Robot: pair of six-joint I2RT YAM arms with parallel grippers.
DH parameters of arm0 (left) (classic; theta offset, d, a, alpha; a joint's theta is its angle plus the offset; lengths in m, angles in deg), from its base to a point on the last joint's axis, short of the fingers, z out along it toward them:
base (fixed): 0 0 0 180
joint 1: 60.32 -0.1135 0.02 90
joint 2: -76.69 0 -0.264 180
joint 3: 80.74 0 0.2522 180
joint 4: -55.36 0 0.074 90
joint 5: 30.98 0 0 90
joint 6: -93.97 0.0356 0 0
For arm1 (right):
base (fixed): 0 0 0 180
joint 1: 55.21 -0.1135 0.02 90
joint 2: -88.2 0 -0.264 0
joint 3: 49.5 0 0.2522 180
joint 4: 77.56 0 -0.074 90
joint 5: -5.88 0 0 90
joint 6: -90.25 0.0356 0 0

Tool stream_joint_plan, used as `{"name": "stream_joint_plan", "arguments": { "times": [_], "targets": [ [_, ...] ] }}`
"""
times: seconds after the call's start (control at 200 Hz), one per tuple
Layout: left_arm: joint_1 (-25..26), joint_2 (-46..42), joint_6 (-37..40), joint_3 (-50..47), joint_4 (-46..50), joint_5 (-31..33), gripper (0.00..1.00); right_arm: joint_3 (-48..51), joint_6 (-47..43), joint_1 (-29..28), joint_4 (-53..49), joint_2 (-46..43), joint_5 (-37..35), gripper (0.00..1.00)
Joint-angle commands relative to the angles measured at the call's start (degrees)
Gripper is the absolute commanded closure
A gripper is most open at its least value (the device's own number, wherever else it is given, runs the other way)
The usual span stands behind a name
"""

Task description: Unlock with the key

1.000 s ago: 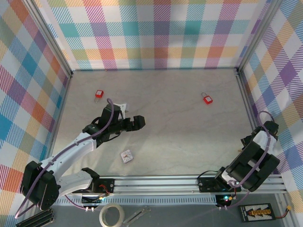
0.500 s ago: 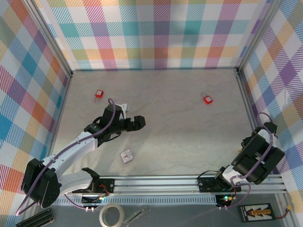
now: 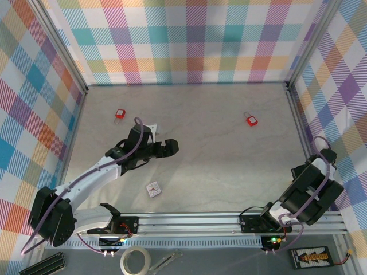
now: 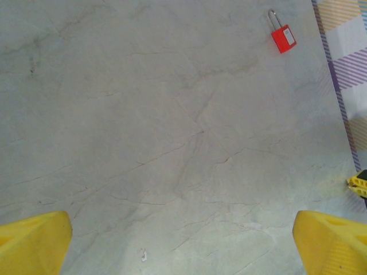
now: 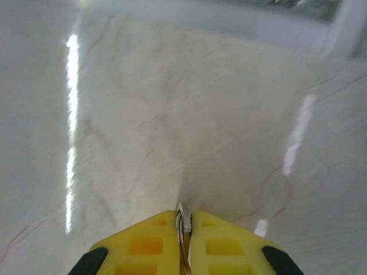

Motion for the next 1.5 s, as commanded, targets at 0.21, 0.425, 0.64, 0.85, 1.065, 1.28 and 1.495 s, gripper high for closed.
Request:
{"name": "stream_joint_plan", "arguments": {
  "times": [0.21,0.425,0.64,0.85,1.065,1.28,1.495],
  "targets": [
    [10.11,3.81,-2.30,1.58,-17.63,-1.54,0.02,0.51,12.90,-22.93,-2.42,-22.94,27.23,1.00],
    [17.04,5.32,7.72,-1.46,-36.26,-2.07,0.06,-11.14,22.65,-43.16,-2.40,-21.24,29.74,1.00],
    [22.30,12.25,23.15,0.72,-39.21,-3.22,0.12,-15.33,23.93,-53.55,-1.89,-12.90,27.30,1.00],
    [24.43,18.29,33.61,1.39,-43.29,-3.46,0.18,-14.72,23.54,-55.14,-2.16,-10.30,26.83,1.00],
    [27.99,23.33,47.71,2.88,-48.14,0.23,0.24,-14.23,23.18,-55.41,-2.33,-8.50,26.04,1.00],
    [28.73,27.45,53.01,6.42,-51.47,7.33,0.36,-14.20,23.33,-55.49,-1.87,-7.57,26.19,1.00],
    [28.79,31.79,55.19,9.96,-51.27,8.53,0.43,-14.09,23.42,-55.47,-2.32,-8.30,25.99,1.00]
  ]
}}
